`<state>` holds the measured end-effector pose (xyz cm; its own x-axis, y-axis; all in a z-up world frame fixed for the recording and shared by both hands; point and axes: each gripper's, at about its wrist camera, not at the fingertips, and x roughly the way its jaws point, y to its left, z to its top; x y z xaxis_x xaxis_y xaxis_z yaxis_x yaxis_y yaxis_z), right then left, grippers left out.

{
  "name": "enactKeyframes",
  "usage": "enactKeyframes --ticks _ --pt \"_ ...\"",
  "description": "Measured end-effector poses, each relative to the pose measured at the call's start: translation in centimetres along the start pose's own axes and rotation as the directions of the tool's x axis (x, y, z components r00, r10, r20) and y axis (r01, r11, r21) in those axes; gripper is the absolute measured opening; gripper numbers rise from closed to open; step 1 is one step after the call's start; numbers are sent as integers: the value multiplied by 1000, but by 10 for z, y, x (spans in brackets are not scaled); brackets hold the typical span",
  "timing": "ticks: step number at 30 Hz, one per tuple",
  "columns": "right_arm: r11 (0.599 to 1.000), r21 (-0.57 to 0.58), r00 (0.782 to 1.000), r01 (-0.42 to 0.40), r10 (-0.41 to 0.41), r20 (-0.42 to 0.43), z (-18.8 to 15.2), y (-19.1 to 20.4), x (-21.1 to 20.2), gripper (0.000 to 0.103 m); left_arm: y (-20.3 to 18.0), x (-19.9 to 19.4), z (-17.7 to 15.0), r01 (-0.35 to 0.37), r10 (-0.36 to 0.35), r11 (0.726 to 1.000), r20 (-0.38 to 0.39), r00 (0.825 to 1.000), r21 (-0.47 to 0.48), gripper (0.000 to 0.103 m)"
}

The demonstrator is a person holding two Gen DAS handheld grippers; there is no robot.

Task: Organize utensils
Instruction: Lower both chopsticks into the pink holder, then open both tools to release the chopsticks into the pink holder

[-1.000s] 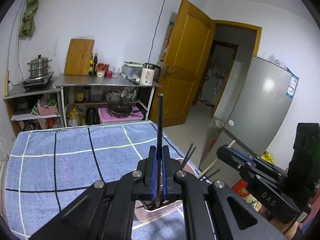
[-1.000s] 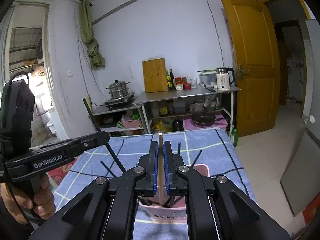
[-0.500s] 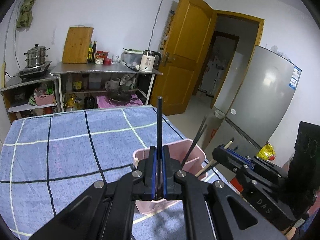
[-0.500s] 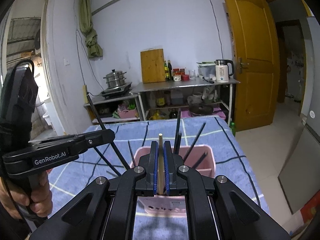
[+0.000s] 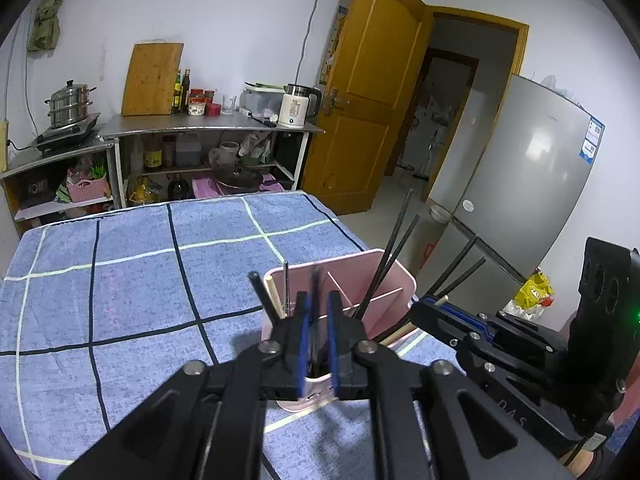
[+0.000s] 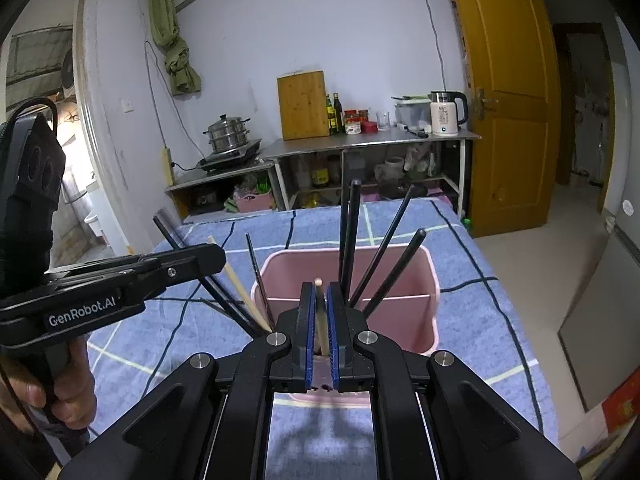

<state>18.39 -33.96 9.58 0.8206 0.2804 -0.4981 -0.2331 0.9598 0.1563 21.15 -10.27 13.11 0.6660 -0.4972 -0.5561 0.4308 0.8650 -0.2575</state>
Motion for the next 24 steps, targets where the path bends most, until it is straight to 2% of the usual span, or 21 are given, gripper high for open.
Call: enactKeyframes --ticks 2,4,11,13,18,21,24 --pt "1000 -4 1000 1 -1 12 1 2 -6 9 1 -8 1 1 -1 1000 20 1000 -3 22" --pt "1000 -8 1000 7 -7 23 3 3 -13 15 1 -15 2 2 -2 1000 33 999 -5 24" --pt "1000 -14 998 24 -23 50 2 9 -35 15 0 -43 3 3 -2 1000 89 996 -6 35" --pt "999 -14 998 34 -34 51 -1 11 -40 15 -1 -51 0 4 -3 1000 106 994 -8 42" --pt "999 -10 997 45 -44 62 -13 16 -54 16 1 -65 -14 -7 10 1000 137 991 -22 43" --pt "999 -9 997 47 -47 64 -22 18 -60 19 2 -71 -26 -25 28 1000 149 989 -19 49" --pt "999 -11 996 51 -50 68 -33 21 -67 20 3 -75 -39 -32 35 999 156 987 -20 51"
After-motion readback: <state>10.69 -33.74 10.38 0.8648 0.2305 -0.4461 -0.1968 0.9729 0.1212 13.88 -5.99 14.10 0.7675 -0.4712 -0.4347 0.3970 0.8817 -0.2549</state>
